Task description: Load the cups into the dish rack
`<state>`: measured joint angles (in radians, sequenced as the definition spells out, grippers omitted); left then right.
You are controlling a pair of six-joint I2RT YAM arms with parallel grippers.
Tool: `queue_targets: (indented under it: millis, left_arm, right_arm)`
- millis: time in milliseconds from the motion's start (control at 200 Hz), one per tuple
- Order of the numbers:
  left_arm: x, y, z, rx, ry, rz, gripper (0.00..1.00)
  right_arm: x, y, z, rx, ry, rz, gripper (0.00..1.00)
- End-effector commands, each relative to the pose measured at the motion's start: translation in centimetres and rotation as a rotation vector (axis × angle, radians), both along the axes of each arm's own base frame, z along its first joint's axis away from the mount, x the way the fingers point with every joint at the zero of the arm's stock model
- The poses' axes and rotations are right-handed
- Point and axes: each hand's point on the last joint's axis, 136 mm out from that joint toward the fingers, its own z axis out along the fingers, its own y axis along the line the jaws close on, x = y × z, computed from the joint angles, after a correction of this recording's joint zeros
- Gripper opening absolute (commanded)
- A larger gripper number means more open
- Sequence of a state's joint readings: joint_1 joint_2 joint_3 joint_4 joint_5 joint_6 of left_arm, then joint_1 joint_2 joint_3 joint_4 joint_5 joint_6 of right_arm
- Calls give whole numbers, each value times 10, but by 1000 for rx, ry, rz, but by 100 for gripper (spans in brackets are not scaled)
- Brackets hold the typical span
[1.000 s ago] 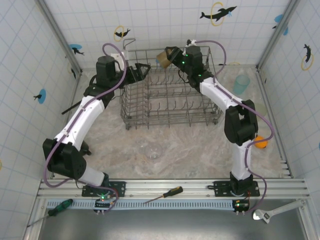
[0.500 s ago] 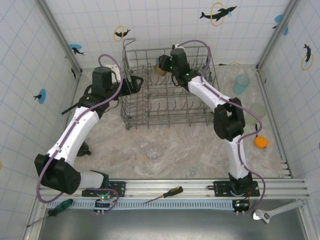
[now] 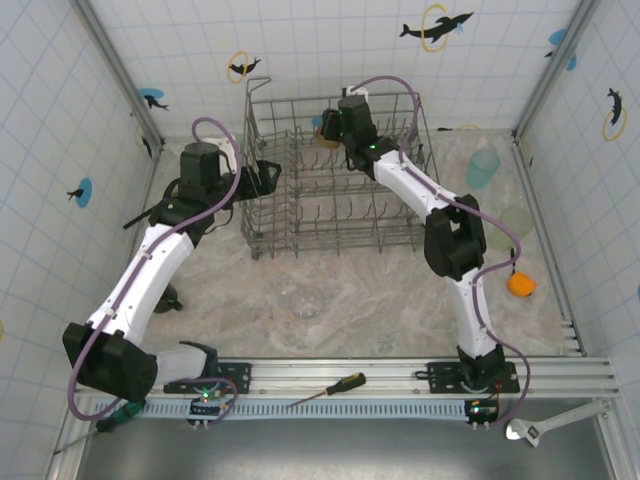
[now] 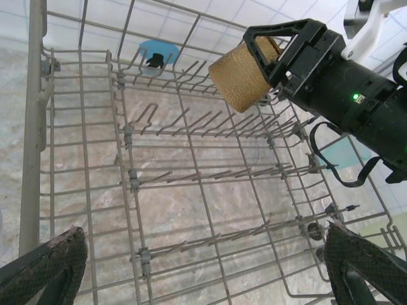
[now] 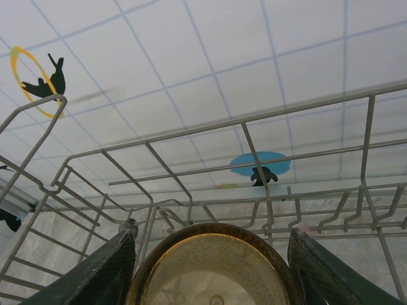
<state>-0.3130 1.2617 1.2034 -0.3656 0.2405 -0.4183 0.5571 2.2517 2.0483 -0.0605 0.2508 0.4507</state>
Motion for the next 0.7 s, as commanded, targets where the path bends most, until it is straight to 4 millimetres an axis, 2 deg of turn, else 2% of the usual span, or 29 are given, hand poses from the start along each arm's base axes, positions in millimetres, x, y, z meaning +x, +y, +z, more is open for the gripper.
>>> queue_targets:
  millis: [0,80,90,100,435,696]
  left_arm:
    - [-4,8,-7,26,11,19,97]
    - [-5,9,-9,25,14,25,97]
    - [-6,9,-9,25,14,24,97]
    - [-6,9,-9,25,15,25,97]
    - [-7,11,-20,27,36,36,97]
    - [-6,11,-22,30,41,41,97]
  right_arm:
    - [7,4,7,-24,-42,-11,43]
    - [7,4,8,-28,-45,-11,43]
    - [9,5,-5,-39,-29,-11,43]
    - [10,5,-8,-42,-25,-10,43]
    - [15,11,-36,-58,0,6,43]
    - [16,18,-43,-35,6,24,43]
